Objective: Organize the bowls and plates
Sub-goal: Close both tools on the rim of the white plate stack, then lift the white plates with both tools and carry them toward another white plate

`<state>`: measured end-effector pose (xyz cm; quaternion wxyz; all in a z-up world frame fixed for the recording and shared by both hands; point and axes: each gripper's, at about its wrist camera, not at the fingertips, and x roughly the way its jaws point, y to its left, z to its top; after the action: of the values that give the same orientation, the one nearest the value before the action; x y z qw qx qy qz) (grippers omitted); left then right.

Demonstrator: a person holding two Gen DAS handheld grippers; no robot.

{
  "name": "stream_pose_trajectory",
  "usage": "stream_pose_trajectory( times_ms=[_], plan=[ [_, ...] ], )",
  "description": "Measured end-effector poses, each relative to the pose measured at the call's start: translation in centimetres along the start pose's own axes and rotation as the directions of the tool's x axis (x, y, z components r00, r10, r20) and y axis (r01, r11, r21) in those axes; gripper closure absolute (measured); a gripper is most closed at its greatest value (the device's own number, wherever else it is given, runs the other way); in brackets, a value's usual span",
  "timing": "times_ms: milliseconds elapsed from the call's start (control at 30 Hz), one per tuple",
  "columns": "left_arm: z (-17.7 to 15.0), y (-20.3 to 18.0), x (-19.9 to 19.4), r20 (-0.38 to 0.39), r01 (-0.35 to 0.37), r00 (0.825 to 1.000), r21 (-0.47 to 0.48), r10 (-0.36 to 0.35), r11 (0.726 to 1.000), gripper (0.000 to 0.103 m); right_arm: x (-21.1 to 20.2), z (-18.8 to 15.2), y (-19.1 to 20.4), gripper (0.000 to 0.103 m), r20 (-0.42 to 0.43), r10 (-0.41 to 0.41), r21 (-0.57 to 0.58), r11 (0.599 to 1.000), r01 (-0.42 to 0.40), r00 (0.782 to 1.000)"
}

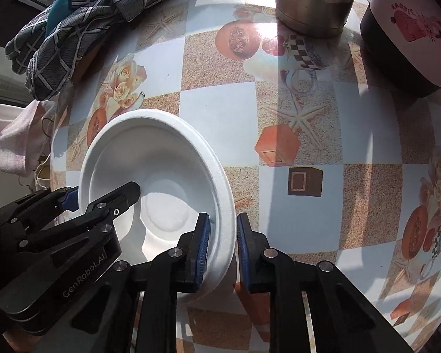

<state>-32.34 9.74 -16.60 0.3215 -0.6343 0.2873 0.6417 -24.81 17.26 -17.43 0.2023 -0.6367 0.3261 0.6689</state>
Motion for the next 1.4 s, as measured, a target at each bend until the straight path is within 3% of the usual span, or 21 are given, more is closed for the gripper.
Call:
stream_pose_trajectory(
  times_ms=[133, 367, 700, 967, 1400],
  plan=[
    [-2.2, -1.7, -0.2, -0.005, -0.011, 1.0, 0.021, 0.011, 1.0, 0.067, 0.2, -2.1, 0.3, 0.082, -0.044, -0.034, -0.01, 0.999, 0.033, 0.998],
    [-9.8, -5.0, -0.1, -0.032, -0.029, 0.999, 0.067, 0.031, 0.997, 0.066, 0.7, -8.3, -0.7, 0.081, -0.115, -0.017, 0.019, 1.0, 0.019, 0.993],
    [-19.8, -6.8, 0.1, -0.087, -0.004, 0.996, 0.028, 0.007, 1.0, 0.066, 1.5, -16.8, 0.1, 0.08, -0.187, -0.033, 0.016, 0.999, 0.037, 0.982],
    [-20.5, -7.8, -0.1, -0.105, 0.012, 0.994, 0.038, -0.008, 0.999, 0.066, 0.7, -19.0, -0.6, 0.08, -0.17, -0.032, 0.051, 0.998, 0.041, 0.985],
    [-24.3, -7.9, -5.9, -0.047, 0.012, 0.999, 0.097, -0.008, 0.995, 0.066, -5.7, -23.2, -1.9, 0.08, -0.082, -0.032, 0.101, 0.994, 0.04, 0.996]
  ],
)
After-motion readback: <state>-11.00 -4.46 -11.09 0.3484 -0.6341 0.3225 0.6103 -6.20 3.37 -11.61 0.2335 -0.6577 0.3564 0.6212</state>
